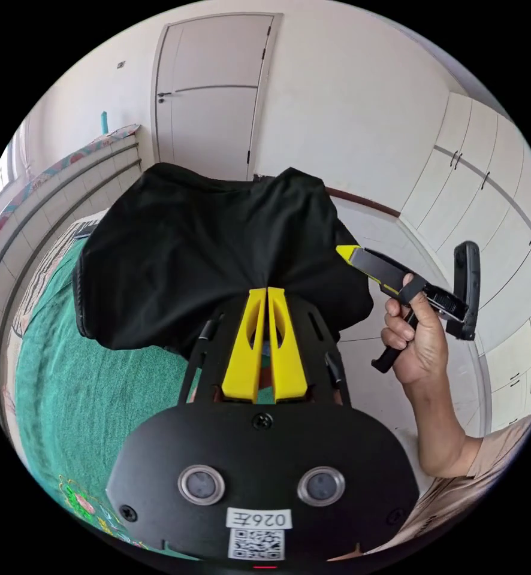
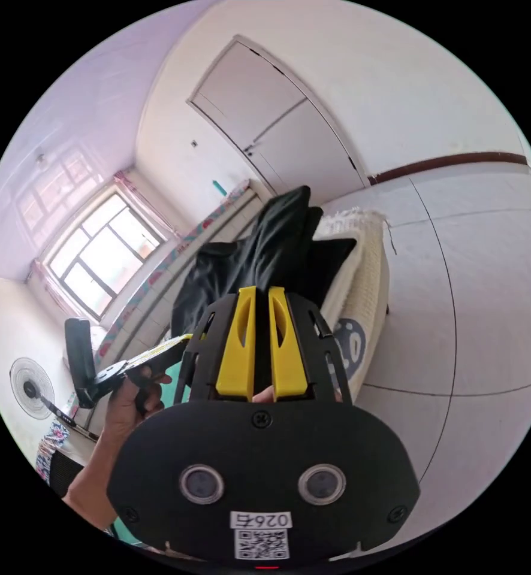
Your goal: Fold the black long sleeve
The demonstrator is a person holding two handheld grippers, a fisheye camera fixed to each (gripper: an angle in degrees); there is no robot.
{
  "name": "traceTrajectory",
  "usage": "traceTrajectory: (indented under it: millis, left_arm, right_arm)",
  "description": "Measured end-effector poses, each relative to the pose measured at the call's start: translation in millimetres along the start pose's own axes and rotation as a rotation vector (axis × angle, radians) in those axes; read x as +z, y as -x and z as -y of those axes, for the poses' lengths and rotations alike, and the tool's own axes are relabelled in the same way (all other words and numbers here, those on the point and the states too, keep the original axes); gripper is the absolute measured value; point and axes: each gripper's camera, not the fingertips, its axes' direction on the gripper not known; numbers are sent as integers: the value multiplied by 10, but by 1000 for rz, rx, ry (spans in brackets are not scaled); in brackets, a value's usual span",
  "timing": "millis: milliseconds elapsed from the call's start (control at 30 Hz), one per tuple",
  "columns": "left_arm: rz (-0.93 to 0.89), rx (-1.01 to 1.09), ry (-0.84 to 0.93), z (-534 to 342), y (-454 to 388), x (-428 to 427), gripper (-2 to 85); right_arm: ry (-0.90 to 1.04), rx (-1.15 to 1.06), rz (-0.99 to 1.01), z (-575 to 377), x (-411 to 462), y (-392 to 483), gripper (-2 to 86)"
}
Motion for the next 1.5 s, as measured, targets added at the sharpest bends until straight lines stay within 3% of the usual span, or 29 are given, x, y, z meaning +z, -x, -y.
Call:
traceTrajectory:
  millis: [200,400,567,700,867,933,1033,1200,1400,1500]
  left_arm:
    - [-17,-36,-125,-675,245,-661,-8]
    - [21,-93,-267,-1908,613,-1851,-9]
    - [91,-230,-329,-3496,928,-2902,-9]
    - [211,-380,-291,-5077,965,-3683,-9]
    - [179,-642,-146,-6844,1030,-4088,-9]
    - [88,-787,-343,-7594,1152,-4519,-9]
    - [63,-782,-593,-8036,1188,-5072,-8]
    - [206,-621,-411,-7819,1222,-5069,36]
    - [-31,-688,-345,-8177,1566,-4730,115]
    - [14,-751,-369,-8463,1629,-4898,130]
  right_arm:
    - [-160,-226,127,-679,-764,912,-10]
    - [-151,-459,470,-1765,-1488,1806,-11]
    - [58,-750,757,-3172,-1830,2792,-10]
    - [272,-821,941,-4197,-1855,3197,-9]
    - [823,-836,1167,-5792,-1407,3526,-6]
    - [936,-805,1171,-6278,-1299,3479,-4]
    - [999,-723,1166,-6805,-1228,3271,-3]
    - [1030,-722,1200,-7233,-1231,2884,-2]
    - [1063,-847,1330,-7771,-1406,2371,-5]
    - [1086,-938,1423,-8061,-1611,2130,-4]
